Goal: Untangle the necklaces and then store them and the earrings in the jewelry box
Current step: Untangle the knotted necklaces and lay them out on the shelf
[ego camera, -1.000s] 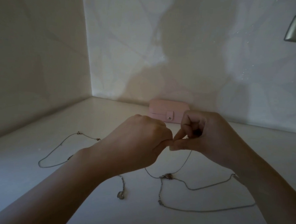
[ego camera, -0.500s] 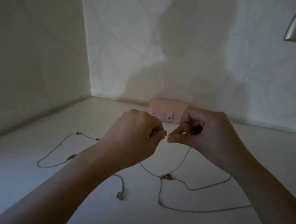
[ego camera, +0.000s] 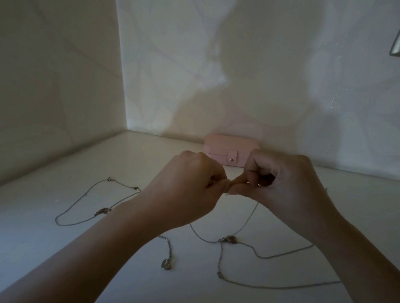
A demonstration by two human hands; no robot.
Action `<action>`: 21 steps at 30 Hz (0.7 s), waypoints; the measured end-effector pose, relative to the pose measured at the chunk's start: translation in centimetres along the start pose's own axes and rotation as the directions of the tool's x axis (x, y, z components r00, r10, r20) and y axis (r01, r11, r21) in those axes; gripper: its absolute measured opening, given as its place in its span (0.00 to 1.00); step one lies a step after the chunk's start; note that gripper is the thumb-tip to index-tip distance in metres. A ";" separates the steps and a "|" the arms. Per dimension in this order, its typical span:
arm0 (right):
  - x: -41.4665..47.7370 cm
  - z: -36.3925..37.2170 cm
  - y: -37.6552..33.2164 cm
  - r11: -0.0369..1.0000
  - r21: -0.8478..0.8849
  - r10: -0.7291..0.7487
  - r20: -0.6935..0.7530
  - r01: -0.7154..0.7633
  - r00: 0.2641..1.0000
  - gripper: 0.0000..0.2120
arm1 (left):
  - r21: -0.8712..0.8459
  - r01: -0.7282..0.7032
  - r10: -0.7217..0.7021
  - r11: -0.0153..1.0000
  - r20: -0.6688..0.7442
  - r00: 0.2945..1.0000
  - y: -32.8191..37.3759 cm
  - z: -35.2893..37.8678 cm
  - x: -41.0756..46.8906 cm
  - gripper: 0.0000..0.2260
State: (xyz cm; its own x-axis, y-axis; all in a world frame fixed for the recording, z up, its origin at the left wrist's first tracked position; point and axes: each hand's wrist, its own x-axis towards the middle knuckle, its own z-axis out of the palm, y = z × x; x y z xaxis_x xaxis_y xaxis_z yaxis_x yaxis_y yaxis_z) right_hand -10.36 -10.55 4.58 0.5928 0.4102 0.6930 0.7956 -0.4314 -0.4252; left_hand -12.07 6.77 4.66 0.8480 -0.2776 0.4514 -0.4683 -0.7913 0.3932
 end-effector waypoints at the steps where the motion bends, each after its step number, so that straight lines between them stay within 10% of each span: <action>1: 0.0 0.0 0.0 1.000 0.010 0.017 0.004 -0.017 1.000 0.16 | 0.020 -0.035 0.035 0.999 0.006 0.999 0.0 -0.1 0.0 0.09; 9: 0.2 -0.9 0.3 0.938 0.226 0.239 0.129 -0.263 0.962 0.20 | 0.181 -0.365 0.375 0.913 -0.025 0.927 -0.6 -0.2 0.1 0.16; 21: 0.3 -2.3 0.1 0.913 0.319 0.203 0.185 -0.254 0.962 0.19 | 0.019 -0.416 0.415 0.909 -0.136 0.900 -0.1 -0.1 -0.3 0.12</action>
State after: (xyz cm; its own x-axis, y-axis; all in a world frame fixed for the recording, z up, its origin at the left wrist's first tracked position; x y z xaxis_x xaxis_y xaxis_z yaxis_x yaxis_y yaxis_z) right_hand -10.40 -12.27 6.10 0.7546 0.4554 0.4725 0.6155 -0.2416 -0.7502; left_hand -12.27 6.97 4.60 0.5351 -0.5036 0.6783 -0.7740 -0.6141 0.1546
